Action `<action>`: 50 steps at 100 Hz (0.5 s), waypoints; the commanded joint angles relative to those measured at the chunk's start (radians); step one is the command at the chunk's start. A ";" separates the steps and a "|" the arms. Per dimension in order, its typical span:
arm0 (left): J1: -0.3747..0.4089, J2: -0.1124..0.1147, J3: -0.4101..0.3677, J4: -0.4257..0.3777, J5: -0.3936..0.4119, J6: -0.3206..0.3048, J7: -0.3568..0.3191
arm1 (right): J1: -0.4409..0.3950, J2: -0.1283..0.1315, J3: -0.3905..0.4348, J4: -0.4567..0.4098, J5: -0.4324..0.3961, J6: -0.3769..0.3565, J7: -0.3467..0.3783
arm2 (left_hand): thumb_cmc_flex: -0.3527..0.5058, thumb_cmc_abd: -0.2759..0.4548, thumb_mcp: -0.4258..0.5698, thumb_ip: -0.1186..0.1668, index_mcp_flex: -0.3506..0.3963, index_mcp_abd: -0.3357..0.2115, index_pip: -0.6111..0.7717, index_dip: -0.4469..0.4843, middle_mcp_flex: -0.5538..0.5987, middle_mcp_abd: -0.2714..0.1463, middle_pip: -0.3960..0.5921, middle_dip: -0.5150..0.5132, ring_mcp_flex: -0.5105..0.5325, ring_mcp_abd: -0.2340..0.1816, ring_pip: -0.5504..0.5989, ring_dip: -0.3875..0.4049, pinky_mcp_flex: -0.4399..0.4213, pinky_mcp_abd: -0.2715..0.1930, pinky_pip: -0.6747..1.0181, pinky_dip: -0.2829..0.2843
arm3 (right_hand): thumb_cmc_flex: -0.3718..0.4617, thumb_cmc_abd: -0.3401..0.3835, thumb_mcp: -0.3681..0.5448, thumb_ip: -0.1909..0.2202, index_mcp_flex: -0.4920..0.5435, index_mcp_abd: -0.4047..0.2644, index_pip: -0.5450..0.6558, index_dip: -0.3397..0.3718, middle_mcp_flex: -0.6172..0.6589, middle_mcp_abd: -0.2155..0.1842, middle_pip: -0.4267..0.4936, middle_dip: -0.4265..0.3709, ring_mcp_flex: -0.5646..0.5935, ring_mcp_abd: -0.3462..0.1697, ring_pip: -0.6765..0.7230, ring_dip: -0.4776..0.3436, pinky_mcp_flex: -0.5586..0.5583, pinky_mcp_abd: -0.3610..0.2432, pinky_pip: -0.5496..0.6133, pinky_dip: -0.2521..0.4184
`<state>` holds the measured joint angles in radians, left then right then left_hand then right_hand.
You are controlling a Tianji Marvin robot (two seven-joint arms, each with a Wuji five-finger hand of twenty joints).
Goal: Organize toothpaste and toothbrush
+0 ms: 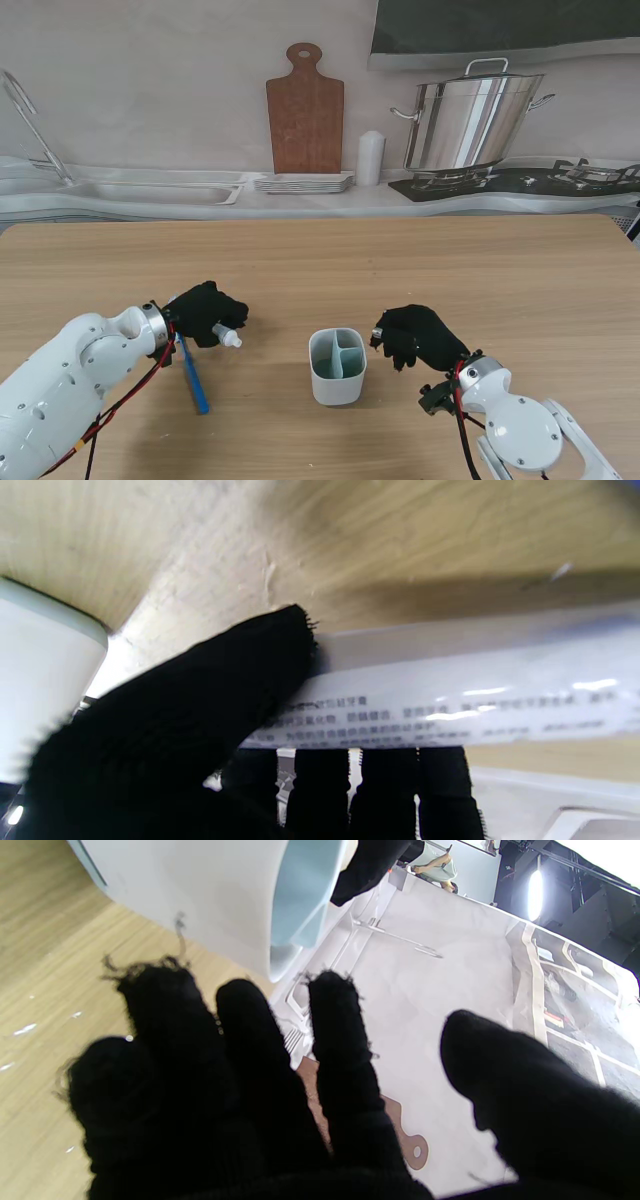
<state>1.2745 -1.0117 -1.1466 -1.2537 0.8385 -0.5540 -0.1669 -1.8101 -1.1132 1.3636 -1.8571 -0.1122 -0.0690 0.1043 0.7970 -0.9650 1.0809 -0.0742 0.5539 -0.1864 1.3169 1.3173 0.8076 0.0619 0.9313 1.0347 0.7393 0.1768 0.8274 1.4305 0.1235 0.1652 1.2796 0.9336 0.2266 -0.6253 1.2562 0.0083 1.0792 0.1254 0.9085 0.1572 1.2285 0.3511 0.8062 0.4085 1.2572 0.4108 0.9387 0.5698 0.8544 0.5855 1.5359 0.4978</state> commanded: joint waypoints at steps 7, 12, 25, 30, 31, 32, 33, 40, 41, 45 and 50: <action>0.016 -0.008 -0.036 -0.077 -0.007 0.019 -0.013 | -0.008 -0.006 -0.003 -0.002 -0.002 -0.007 0.007 | 0.181 0.114 0.225 0.045 0.134 -0.013 0.033 -0.008 0.089 0.036 0.184 0.046 0.098 0.038 0.134 0.064 0.033 0.023 0.045 0.004 | 0.011 -0.021 0.007 -0.021 -0.019 -0.022 0.010 0.001 0.005 0.043 0.012 0.001 0.014 0.063 0.013 0.006 -0.021 0.108 -0.007 0.014; 0.027 -0.009 -0.051 -0.100 -0.010 0.028 -0.018 | -0.008 -0.007 -0.003 -0.002 -0.003 -0.009 0.004 | 0.182 0.110 0.230 0.046 0.139 -0.009 0.035 -0.006 0.092 0.039 0.190 0.046 0.106 0.039 0.140 0.067 0.045 0.030 0.050 0.001 | 0.011 -0.022 0.007 -0.021 -0.019 -0.023 0.010 0.001 0.005 0.043 0.012 0.001 0.013 0.063 0.012 0.006 -0.021 0.108 -0.007 0.014; 0.053 -0.012 -0.086 -0.155 -0.024 0.048 -0.030 | -0.006 -0.009 -0.005 0.002 -0.003 -0.021 -0.007 | 0.193 0.099 0.240 0.048 0.154 0.008 0.039 -0.005 0.099 0.051 0.197 0.047 0.129 0.051 0.149 0.076 0.065 0.039 0.056 -0.005 | 0.012 -0.027 0.011 -0.023 -0.020 -0.025 0.015 0.001 0.006 0.042 0.015 0.003 0.014 0.060 0.016 0.007 -0.021 0.106 -0.006 0.014; 0.064 -0.013 -0.099 -0.176 -0.023 0.056 -0.030 | -0.005 -0.010 -0.006 0.004 -0.002 -0.026 -0.011 | 0.196 0.097 0.244 0.049 0.157 0.012 0.040 -0.005 0.101 0.052 0.199 0.049 0.138 0.052 0.152 0.079 0.077 0.045 0.059 -0.006 | 0.013 -0.030 0.012 -0.024 -0.020 -0.026 0.017 0.001 0.006 0.041 0.016 0.003 0.015 0.059 0.018 0.008 -0.020 0.105 -0.005 0.015; 0.066 -0.013 -0.102 -0.180 -0.024 0.058 -0.029 | -0.005 -0.010 -0.006 0.004 -0.002 -0.027 -0.011 | 0.196 0.097 0.245 0.049 0.158 0.014 0.040 -0.005 0.102 0.053 0.200 0.050 0.140 0.053 0.152 0.080 0.080 0.048 0.060 -0.006 | 0.013 -0.030 0.012 -0.024 -0.020 -0.026 0.017 0.001 0.007 0.040 0.016 0.003 0.015 0.060 0.018 0.008 -0.019 0.103 -0.004 0.015; 0.068 -0.014 -0.104 -0.185 -0.024 0.060 -0.029 | -0.005 -0.010 -0.006 0.004 -0.003 -0.028 -0.012 | 0.197 0.096 0.245 0.049 0.158 0.015 0.041 -0.005 0.102 0.054 0.200 0.050 0.142 0.054 0.153 0.080 0.081 0.050 0.060 -0.006 | 0.013 -0.030 0.012 -0.024 -0.020 -0.026 0.017 0.000 0.007 0.040 0.017 0.003 0.015 0.060 0.019 0.008 -0.019 0.102 -0.004 0.015; 0.071 -0.014 -0.107 -0.189 -0.025 0.063 -0.028 | -0.005 -0.010 -0.007 0.005 -0.003 -0.029 -0.013 | 0.197 0.095 0.246 0.049 0.159 0.016 0.041 -0.005 0.102 0.054 0.200 0.050 0.144 0.054 0.153 0.081 0.085 0.052 0.061 -0.006 | 0.012 -0.030 0.012 -0.025 -0.020 -0.026 0.018 0.000 0.006 0.040 0.017 0.003 0.015 0.059 0.019 0.009 -0.018 0.102 -0.004 0.015; 0.091 -0.018 -0.126 -0.224 -0.028 0.085 -0.020 | -0.003 -0.011 -0.008 0.007 -0.003 -0.037 -0.017 | 0.198 0.092 0.251 0.050 0.161 0.021 0.042 -0.005 0.105 0.060 0.202 0.051 0.154 0.058 0.155 0.085 0.098 0.064 0.063 -0.004 | 0.011 -0.031 0.013 -0.025 -0.020 -0.026 0.018 0.000 0.007 0.040 0.017 0.004 0.014 0.059 0.019 0.009 -0.018 0.100 -0.003 0.015; 0.094 -0.019 -0.129 -0.229 -0.029 0.087 -0.019 | -0.003 -0.011 -0.008 0.007 -0.002 -0.038 -0.017 | 0.199 0.091 0.251 0.051 0.161 0.021 0.042 -0.005 0.105 0.060 0.202 0.052 0.155 0.058 0.156 0.085 0.099 0.065 0.064 -0.004 | 0.011 -0.031 0.013 -0.025 -0.020 -0.026 0.018 0.000 0.007 0.040 0.017 0.004 0.014 0.059 0.019 0.009 -0.018 0.099 -0.003 0.015; 0.106 -0.021 -0.140 -0.251 -0.030 0.100 -0.013 | -0.003 -0.011 -0.008 0.008 -0.002 -0.042 -0.021 | 0.197 0.089 0.255 0.051 0.162 0.022 0.043 -0.006 0.107 0.061 0.203 0.052 0.160 0.058 0.156 0.086 0.106 0.071 0.065 -0.002 | 0.011 -0.032 0.013 -0.026 -0.021 -0.027 0.019 -0.001 0.007 0.040 0.017 0.004 0.014 0.058 0.018 0.008 -0.018 0.099 -0.003 0.015; 0.121 -0.025 -0.152 -0.278 -0.037 0.119 -0.008 | -0.002 -0.013 -0.010 0.009 -0.004 -0.046 -0.030 | 0.195 0.084 0.260 0.053 0.163 0.024 0.043 -0.007 0.110 0.061 0.203 0.051 0.166 0.059 0.156 0.087 0.113 0.078 0.065 0.000 | 0.011 -0.035 0.014 -0.026 -0.021 -0.028 0.019 -0.001 0.005 0.040 0.016 0.003 0.014 0.058 0.017 0.008 -0.018 0.099 -0.003 0.015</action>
<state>1.3852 -1.0269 -1.2864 -1.4831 0.8146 -0.4448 -0.1758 -1.8076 -1.1177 1.3579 -1.8485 -0.1127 -0.1109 0.0718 0.8050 -1.0085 1.0809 -0.0947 0.5994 -0.1170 1.3240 1.3369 0.8280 0.1098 0.9945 1.0347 0.8103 0.2018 0.8961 1.4815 0.2312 0.2240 1.3217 0.9335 0.2267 -0.6342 1.2567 0.0082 1.0792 0.1249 0.9124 0.1572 1.2285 0.3511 0.8066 0.4085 1.2572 0.4108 0.9395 0.5698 0.8544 0.5855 1.5359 0.4981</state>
